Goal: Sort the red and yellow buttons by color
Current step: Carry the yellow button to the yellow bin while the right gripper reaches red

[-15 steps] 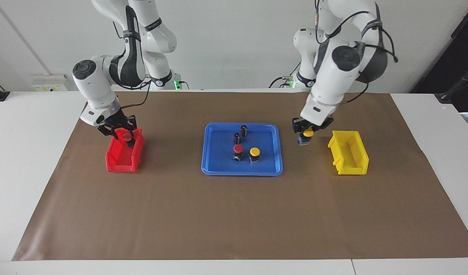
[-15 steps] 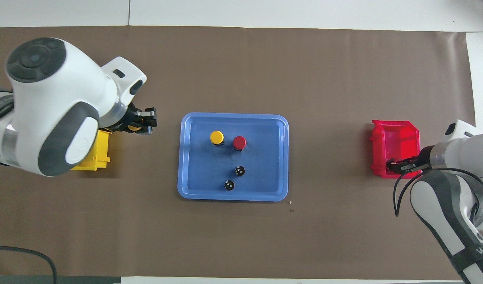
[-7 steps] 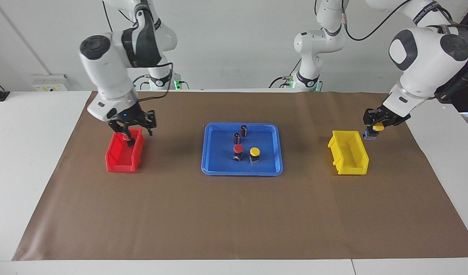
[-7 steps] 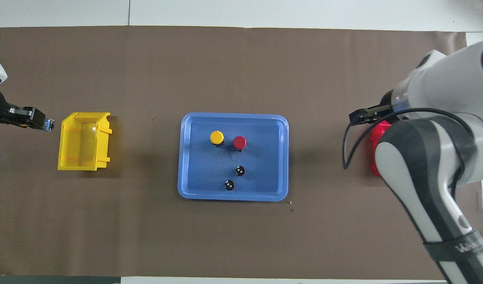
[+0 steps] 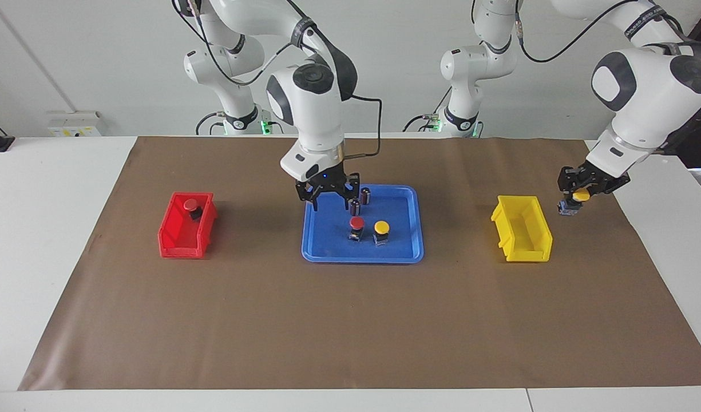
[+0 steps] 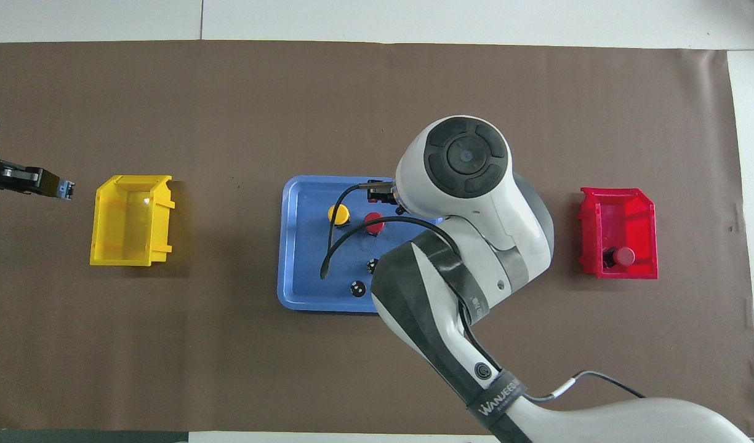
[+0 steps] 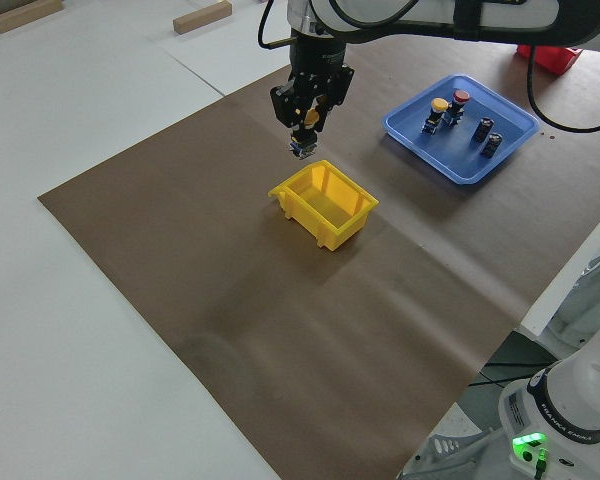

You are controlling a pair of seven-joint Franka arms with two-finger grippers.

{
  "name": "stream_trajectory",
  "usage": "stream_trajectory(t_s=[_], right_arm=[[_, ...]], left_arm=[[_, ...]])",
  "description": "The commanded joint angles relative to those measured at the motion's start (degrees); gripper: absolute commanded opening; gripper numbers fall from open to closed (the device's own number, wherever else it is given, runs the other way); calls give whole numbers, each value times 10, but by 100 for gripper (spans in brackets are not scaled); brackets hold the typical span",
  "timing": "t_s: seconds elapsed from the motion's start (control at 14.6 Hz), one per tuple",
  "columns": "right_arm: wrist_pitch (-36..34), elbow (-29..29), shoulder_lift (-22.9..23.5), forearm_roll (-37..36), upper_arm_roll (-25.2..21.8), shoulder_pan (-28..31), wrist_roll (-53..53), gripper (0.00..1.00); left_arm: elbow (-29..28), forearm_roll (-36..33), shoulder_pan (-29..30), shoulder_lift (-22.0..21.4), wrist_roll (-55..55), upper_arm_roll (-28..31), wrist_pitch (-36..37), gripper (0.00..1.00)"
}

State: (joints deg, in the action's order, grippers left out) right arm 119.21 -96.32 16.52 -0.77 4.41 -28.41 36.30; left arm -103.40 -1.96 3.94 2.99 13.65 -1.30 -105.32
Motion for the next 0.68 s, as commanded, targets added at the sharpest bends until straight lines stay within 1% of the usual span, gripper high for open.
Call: stream_trajectory(t_s=[0.0, 0.14, 0.21, 0.34, 0.48, 0.62], right_arm=[[23, 5, 28, -3, -3, -22, 32, 78], [44, -9, 35, -3, -4, -36, 36, 77], [51, -9, 48, -5, -4, -43, 36, 75], [53, -12, 54, -13, -4, -43, 35, 75], [55, -17, 54, -18, -4, -43, 34, 75], [71, -33, 51, -18, -4, -42, 30, 75]], left_arm=[[-45, -15, 10, -8, 3, -5, -52, 2], [-92, -15, 4, -12, 0, -5, -93, 2], [-114, -15, 3, -13, -1, -6, -109, 2], [-131, -13, 2, -17, -8, -9, -114, 2], [-145, -13, -15, -19, -22, -11, -114, 2], [-163, -13, -21, -28, -35, -11, -115, 2]])
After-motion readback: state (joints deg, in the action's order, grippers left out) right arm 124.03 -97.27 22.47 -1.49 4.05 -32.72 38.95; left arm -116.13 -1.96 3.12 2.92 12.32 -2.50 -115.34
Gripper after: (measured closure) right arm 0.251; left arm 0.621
